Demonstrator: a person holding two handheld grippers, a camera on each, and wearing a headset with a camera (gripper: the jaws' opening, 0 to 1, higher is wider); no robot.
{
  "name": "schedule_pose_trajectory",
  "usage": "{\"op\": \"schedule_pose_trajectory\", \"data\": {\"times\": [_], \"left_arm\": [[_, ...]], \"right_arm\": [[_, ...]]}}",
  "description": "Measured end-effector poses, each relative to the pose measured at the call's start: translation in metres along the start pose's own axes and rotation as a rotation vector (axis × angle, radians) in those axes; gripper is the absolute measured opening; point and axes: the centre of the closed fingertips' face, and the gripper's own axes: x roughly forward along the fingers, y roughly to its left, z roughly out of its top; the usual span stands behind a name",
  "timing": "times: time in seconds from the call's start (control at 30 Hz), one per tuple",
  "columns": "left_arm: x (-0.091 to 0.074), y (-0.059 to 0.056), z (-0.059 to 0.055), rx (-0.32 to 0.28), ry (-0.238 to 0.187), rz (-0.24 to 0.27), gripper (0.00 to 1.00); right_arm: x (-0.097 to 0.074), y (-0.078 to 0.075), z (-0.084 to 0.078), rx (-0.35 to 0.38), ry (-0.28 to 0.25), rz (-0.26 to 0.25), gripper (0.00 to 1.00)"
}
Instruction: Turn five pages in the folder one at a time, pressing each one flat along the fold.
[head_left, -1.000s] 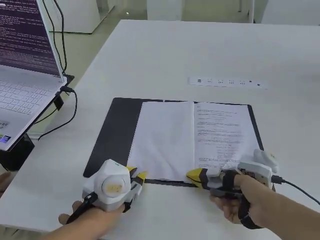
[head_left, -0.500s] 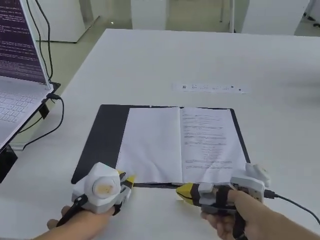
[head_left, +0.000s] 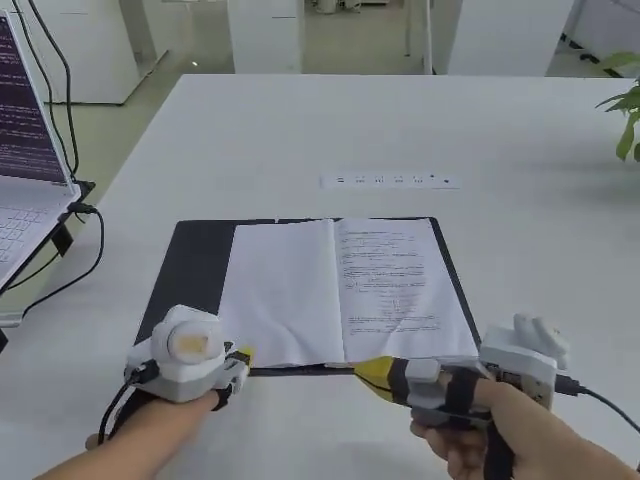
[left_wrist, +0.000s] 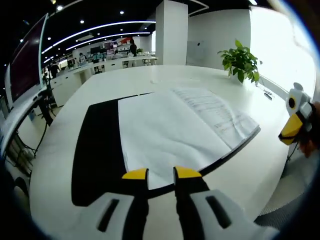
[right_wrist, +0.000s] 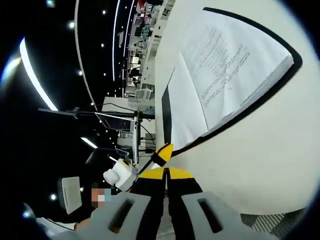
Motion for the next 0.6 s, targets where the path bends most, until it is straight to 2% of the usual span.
{"op": "schedule_pose_trajectory", "data": {"times": [0.03, 0.13, 0.2, 0.23, 0.27, 0.3, 0.33, 0.4, 0.47, 0.53, 0.6], "left_arm": [[-0.007, -0.001, 0.004, -0.014, 0.001, -0.003, 0.2], [-0.025, -0.005, 0.017, -0.042, -0.041, -0.012, 0.21], [-0.038, -0.007, 0.02, -0.038, -0.041, -0.01, 0.22], [-0.043, -0.007, 0.02, -0.036, -0.04, -0.005, 0.22], [-0.051, -0.007, 0.022, -0.041, -0.044, 0.004, 0.23], [-0.056, -0.007, 0.023, -0.048, -0.045, 0.006, 0.25], [-0.062, -0.008, 0.024, -0.055, -0.051, 0.004, 0.26], [-0.074, -0.01, 0.029, -0.056, -0.078, 0.005, 0.3], [-0.084, -0.012, 0.03, -0.046, -0.084, 0.003, 0.31], [-0.094, -0.014, 0.032, -0.051, -0.095, 0.005, 0.34], [-0.103, -0.015, 0.034, -0.056, -0.112, 0.005, 0.42]], "right_arm": [[-0.004, 0.001, 0.002, -0.027, -0.005, -0.014, 0.0], [-0.018, 0.01, 0.011, -0.161, -0.068, -0.053, 0.0], [-0.028, 0.01, 0.019, -0.25, -0.112, -0.105, 0.0], [-0.032, 0.009, 0.022, -0.294, -0.126, -0.127, 0.02], [-0.038, 0.009, 0.028, -0.323, -0.164, -0.15, 0.06], [-0.042, 0.009, 0.032, -0.336, -0.189, -0.153, 0.1], [-0.048, 0.008, 0.036, -0.363, -0.208, -0.177, 0.17], [-0.057, 0.005, 0.042, -0.433, -0.227, -0.219, 0.24], [-0.066, 0.008, 0.043, -0.521, -0.219, -0.242, 0.25], [-0.075, 0.009, 0.052, -0.569, -0.246, -0.258, 0.28], [-0.087, 0.008, 0.06, -0.606, -0.288, -0.29, 0.35]]}}
